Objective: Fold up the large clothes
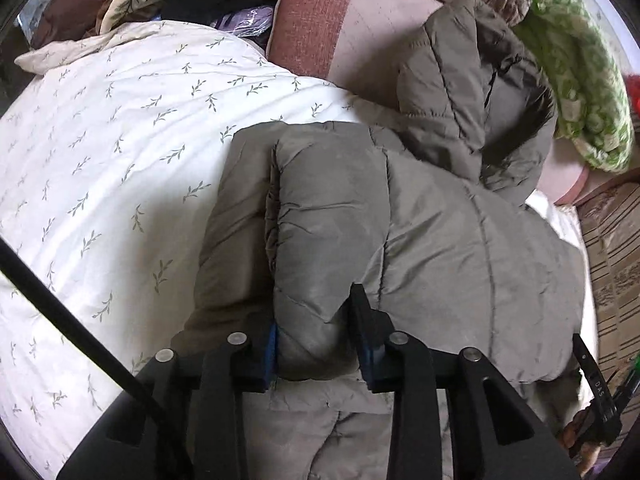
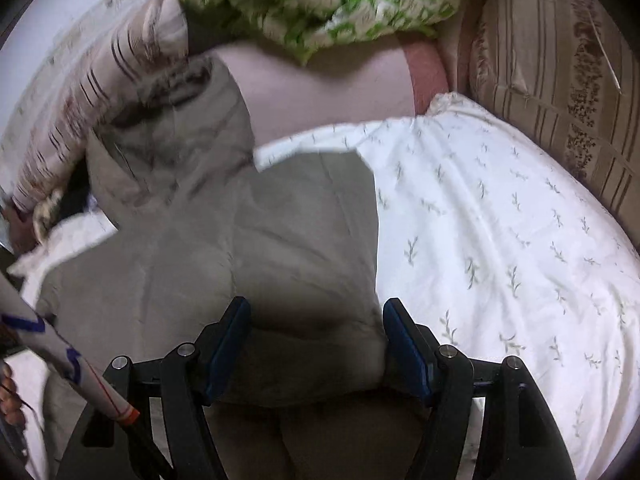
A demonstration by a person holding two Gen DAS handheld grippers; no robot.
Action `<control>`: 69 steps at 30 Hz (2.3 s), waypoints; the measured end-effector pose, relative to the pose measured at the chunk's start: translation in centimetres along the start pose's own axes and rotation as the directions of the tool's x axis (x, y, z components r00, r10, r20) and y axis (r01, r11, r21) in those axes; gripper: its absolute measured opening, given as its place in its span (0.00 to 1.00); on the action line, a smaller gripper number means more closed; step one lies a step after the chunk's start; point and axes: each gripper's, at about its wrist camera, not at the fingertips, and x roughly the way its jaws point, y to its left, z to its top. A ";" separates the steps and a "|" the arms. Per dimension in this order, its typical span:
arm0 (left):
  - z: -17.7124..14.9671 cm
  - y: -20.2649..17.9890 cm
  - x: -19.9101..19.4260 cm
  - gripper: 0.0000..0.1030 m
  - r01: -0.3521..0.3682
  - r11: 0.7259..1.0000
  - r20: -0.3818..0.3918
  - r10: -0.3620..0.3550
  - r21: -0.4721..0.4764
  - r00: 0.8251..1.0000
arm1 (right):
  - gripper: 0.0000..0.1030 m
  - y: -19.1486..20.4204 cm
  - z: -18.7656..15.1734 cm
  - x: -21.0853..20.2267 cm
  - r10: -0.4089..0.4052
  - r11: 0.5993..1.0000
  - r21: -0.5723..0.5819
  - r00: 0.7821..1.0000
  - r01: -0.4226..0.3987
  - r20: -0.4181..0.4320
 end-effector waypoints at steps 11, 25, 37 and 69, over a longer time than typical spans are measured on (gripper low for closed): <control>-3.2 -1.5 -8.8 0.40 -0.195 0.975 0.155 0.178 0.103 0.972 | 0.78 0.0 -0.1 0.1 -0.051 0.998 -0.020 0.999 0.051 0.011; -17.9 5.9 -34.0 0.62 -0.385 0.907 0.442 0.419 -0.169 0.793 | 0.78 5.3 -4.7 -10.4 0.017 0.979 -0.204 0.982 0.023 0.189; -25.0 6.2 -43.2 0.66 -0.344 0.915 0.555 0.401 -0.210 0.729 | 0.79 5.4 -13.8 -21.9 0.136 0.965 -0.239 0.986 -0.110 0.097; -16.9 2.0 -28.0 0.77 -0.331 0.943 0.442 0.309 -0.029 0.842 | 0.88 8.3 -6.5 -17.9 -0.065 0.944 -0.322 0.997 0.076 0.046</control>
